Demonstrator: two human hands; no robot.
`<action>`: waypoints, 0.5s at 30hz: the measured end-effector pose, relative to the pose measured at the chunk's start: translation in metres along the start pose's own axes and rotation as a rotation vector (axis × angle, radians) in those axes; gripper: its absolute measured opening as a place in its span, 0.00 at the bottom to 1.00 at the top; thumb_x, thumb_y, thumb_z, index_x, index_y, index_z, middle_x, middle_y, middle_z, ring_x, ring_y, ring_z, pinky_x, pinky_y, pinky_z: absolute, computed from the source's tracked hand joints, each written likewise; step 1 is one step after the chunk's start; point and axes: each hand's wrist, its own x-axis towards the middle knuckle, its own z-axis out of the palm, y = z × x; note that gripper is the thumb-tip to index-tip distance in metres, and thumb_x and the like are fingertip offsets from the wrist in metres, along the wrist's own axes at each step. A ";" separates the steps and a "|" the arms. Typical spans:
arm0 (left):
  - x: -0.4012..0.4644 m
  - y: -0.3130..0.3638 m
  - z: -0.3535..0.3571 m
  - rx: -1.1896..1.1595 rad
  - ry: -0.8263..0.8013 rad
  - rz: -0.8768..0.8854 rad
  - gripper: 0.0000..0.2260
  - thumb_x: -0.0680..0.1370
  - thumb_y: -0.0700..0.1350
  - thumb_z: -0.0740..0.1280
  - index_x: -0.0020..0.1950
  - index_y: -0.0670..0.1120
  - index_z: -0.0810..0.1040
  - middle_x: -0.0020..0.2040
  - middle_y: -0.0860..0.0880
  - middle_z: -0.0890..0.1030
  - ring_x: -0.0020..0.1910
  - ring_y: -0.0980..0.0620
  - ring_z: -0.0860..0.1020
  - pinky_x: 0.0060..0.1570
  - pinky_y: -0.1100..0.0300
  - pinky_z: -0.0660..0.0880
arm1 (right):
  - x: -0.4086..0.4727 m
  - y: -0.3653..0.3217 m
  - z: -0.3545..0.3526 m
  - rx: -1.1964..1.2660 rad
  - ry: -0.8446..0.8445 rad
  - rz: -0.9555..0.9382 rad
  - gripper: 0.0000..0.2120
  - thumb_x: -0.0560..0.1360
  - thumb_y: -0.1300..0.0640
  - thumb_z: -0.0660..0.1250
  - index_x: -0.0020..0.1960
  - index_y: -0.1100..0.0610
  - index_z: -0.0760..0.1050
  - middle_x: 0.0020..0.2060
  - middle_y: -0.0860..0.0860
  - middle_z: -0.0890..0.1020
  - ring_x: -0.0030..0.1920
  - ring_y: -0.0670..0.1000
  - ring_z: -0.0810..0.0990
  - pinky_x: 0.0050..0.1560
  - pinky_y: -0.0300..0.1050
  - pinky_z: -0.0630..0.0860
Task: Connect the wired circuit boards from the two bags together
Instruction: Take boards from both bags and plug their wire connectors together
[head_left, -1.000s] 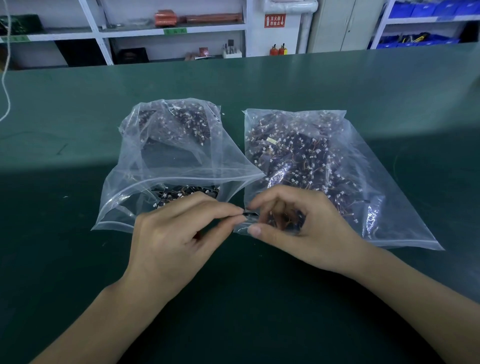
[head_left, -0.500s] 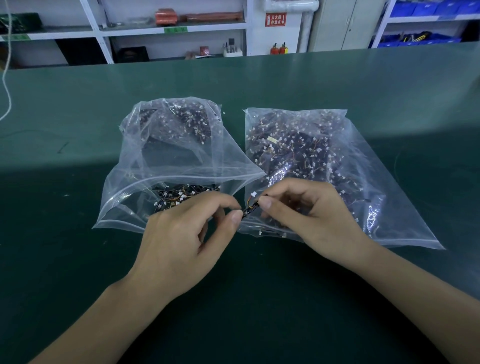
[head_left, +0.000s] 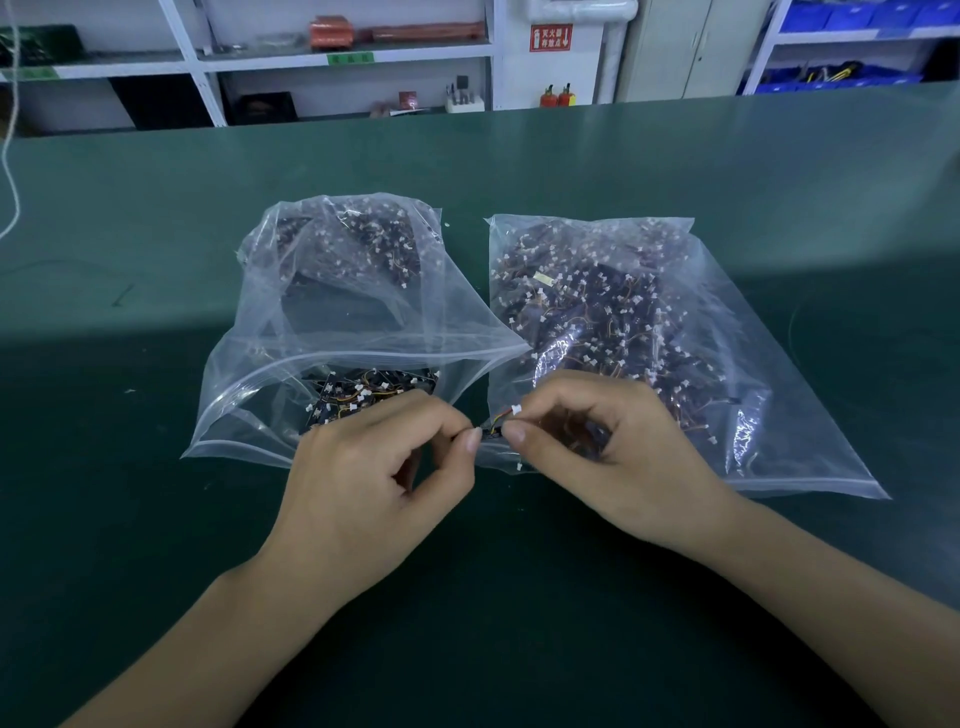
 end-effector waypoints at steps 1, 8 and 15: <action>0.000 0.001 0.000 0.003 -0.003 0.004 0.09 0.82 0.47 0.69 0.42 0.49 0.80 0.37 0.59 0.75 0.32 0.52 0.75 0.31 0.50 0.72 | 0.000 0.000 0.000 -0.007 0.002 -0.003 0.03 0.81 0.56 0.74 0.48 0.52 0.85 0.40 0.41 0.83 0.37 0.47 0.80 0.41 0.38 0.74; 0.000 0.000 0.000 0.020 -0.018 0.005 0.09 0.81 0.47 0.69 0.42 0.49 0.81 0.37 0.60 0.74 0.32 0.52 0.74 0.30 0.50 0.72 | 0.001 0.001 0.001 -0.037 0.001 -0.017 0.03 0.80 0.57 0.74 0.47 0.54 0.85 0.39 0.42 0.82 0.36 0.49 0.79 0.40 0.39 0.73; 0.001 0.001 -0.001 0.023 -0.023 0.007 0.09 0.81 0.47 0.69 0.41 0.49 0.80 0.37 0.60 0.73 0.32 0.53 0.73 0.30 0.51 0.72 | 0.001 0.000 0.000 -0.052 -0.012 -0.032 0.04 0.81 0.59 0.74 0.47 0.53 0.85 0.39 0.39 0.81 0.36 0.47 0.79 0.41 0.35 0.71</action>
